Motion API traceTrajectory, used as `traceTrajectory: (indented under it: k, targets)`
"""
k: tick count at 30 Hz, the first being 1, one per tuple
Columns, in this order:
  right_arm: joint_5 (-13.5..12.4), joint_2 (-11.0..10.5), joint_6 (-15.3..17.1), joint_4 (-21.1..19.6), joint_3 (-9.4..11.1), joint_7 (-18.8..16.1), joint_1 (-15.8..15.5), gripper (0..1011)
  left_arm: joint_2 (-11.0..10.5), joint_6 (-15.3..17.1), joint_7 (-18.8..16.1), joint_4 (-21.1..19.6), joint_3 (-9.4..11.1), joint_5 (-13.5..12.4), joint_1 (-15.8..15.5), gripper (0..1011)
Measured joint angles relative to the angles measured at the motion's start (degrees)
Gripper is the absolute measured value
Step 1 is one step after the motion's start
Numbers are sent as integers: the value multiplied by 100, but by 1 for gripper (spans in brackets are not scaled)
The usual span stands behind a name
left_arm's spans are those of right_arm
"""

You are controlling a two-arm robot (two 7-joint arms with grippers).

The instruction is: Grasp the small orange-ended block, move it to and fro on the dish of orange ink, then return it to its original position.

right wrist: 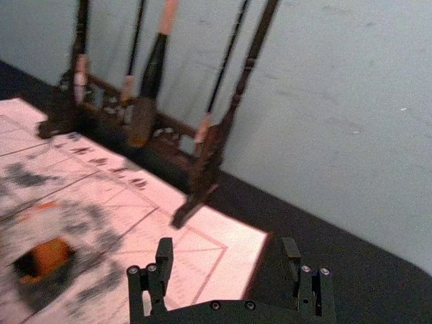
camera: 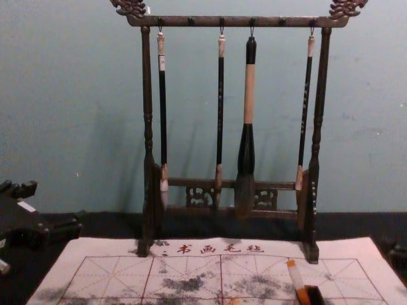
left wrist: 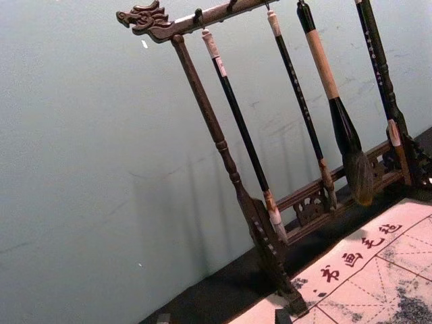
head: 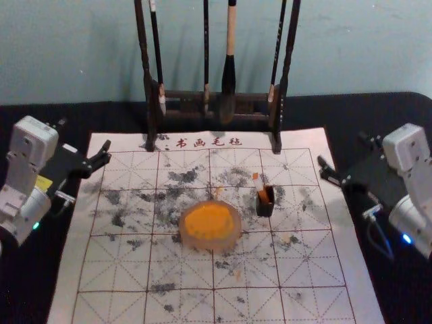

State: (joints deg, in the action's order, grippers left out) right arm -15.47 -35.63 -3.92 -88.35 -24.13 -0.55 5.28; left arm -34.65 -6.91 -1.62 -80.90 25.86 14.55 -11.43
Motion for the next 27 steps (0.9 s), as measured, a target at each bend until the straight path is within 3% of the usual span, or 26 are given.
traceTrajectory:
  k: [6,12,20,27]
  targets:
    - [88,-44,58,-361,-34,-65,-301,1003,0,0,0,1,0,0,0,1001]
    - [382,43,28,-570,-162,-45,-495,1003,0,0,0,0,0,0,0,1001]
    - [813,336,-38,-619,-384,29,-558,1002,0,0,0,0,0,0,0,1001]
    - [1073,599,96,-588,-510,74,-545,1002,0,0,0,0,0,0,0,1001]
